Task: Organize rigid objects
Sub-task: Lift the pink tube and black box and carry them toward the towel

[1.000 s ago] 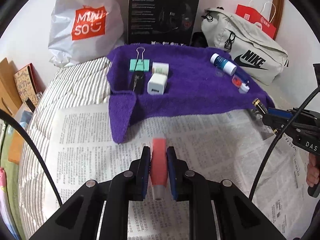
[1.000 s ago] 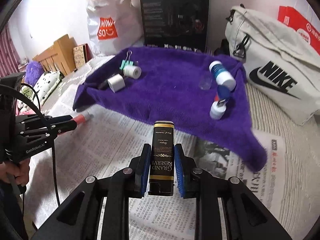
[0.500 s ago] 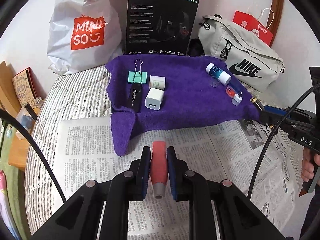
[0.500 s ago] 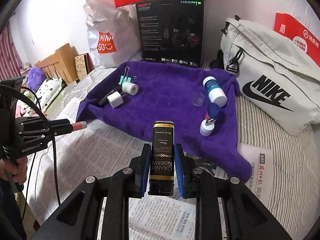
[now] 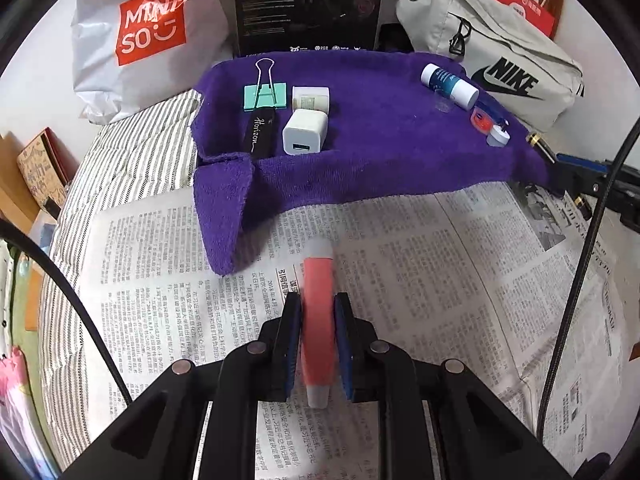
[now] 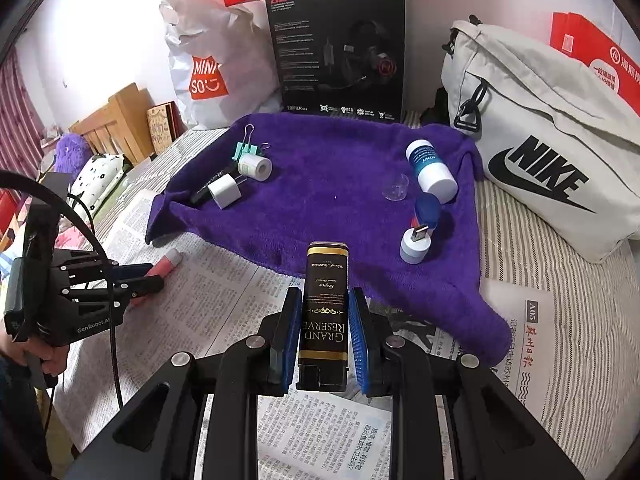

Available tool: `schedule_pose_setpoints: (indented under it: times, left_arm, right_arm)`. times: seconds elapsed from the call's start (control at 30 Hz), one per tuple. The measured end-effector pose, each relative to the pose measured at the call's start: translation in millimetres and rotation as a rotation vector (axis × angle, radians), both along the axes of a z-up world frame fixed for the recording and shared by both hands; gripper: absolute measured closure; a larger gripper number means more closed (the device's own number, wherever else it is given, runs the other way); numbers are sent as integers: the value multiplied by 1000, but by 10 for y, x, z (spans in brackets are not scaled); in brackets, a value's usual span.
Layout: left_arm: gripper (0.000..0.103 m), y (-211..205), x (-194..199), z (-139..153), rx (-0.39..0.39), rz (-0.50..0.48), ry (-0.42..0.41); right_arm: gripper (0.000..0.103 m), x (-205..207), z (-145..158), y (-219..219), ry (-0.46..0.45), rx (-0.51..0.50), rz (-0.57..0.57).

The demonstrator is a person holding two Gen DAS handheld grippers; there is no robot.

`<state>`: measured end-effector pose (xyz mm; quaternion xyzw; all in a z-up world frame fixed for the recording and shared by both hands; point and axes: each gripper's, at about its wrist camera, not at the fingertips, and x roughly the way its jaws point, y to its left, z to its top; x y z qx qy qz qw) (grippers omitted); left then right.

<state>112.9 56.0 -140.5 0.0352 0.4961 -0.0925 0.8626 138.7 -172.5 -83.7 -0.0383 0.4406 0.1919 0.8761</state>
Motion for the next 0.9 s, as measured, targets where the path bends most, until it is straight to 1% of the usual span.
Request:
schedule_pose_setpoints:
  times: [0.13, 0.23, 0.37, 0.47, 0.67, 0.9]
  left_arm:
    - [87, 39, -16, 25, -25, 4, 4]
    - [87, 104, -15, 93, -60, 9, -4]
    - [87, 144, -26, 272, -77, 7, -39]
    - [87, 139, -3, 412, -75, 2, -64]
    - [87, 126, 171, 617, -71, 4, -103]
    - [87, 125, 422, 734, -94, -4, -125]
  right_arm:
    - [79, 10, 15, -17, -3, 2, -5]
    - [79, 14, 58, -30, -15, 7, -4]
    - [79, 61, 115, -50, -33, 14, -4]
    - [79, 117, 131, -52, -34, 15, -1]
    - [79, 255, 187, -53, -43, 20, -1]
    - [79, 436, 220, -39, -48, 13, -9]
